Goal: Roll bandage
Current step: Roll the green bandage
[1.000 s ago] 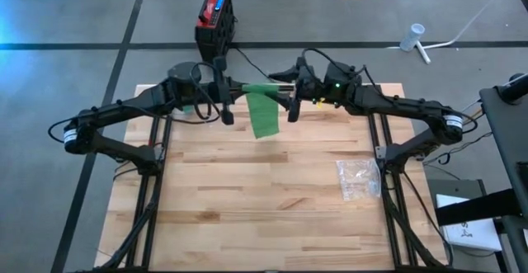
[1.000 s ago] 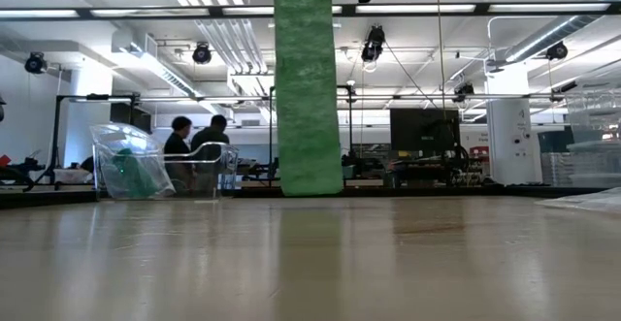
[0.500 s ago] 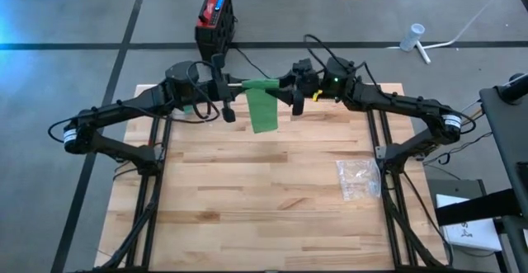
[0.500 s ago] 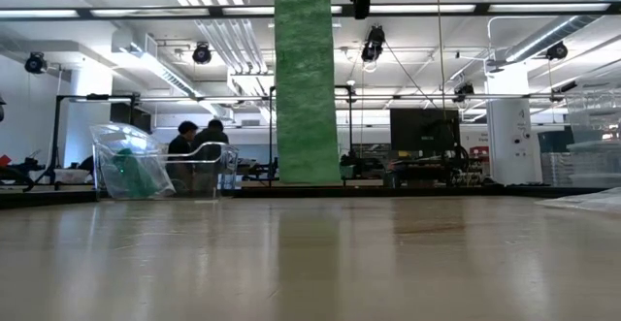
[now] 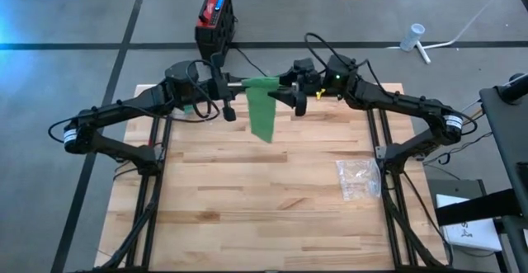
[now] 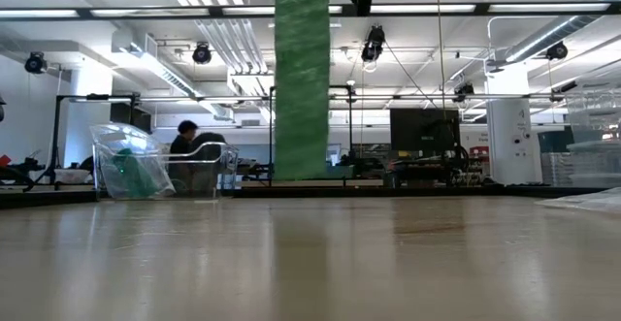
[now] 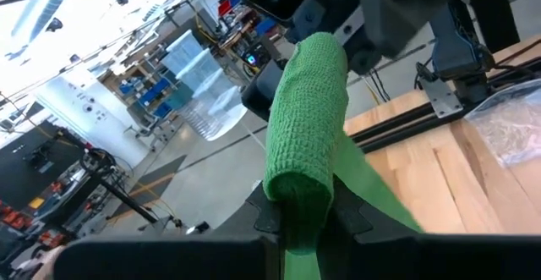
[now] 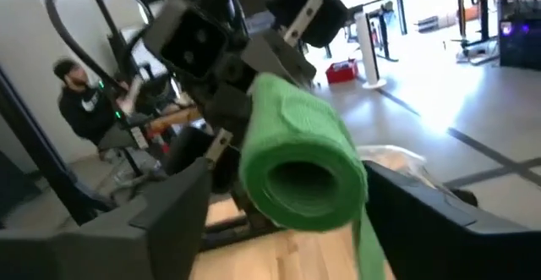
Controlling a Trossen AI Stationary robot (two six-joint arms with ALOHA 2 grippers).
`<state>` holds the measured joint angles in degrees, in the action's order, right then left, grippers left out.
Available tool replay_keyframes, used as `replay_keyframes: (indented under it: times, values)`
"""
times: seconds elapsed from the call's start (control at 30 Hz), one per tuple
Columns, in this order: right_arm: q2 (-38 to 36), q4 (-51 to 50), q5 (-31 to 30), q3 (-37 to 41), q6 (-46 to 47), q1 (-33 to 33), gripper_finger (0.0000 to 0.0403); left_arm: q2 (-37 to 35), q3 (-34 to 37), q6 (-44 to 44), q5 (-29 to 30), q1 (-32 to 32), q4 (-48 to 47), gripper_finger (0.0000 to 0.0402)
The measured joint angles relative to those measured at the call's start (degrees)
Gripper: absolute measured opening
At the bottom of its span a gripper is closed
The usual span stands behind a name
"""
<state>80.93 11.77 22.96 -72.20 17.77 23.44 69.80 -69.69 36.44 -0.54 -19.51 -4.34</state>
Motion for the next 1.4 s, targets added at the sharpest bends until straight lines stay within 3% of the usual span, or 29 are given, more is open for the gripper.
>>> replay_keyframes:
  times: [0.2, 0.43, 1.07, 1.4]
  values:
    - [1.2, -0.9, -0.7, -2.6, 1.6, 0.3, 0.0340, 0.2, 0.0, -0.9, -3.5, 0.0, 0.2, 0.0022]
    - [3.5, -1.1, -0.4, -4.8, 5.5, 0.2, 0.0339, 1.8, 0.0, 1.0, -3.4, 0.1, 0.1, 0.0022]
    - [5.1, -0.7, 1.0, -5.2, 10.9, 0.2, 0.0262, 2.2, 0.0, 2.7, 0.6, -0.3, 0.8, 0.0022]
    - [5.1, -0.8, -2.5, -5.2, 7.1, 0.1, 0.0178, 2.2, 0.0, 0.7, 0.7, -0.7, 1.1, 0.0022]
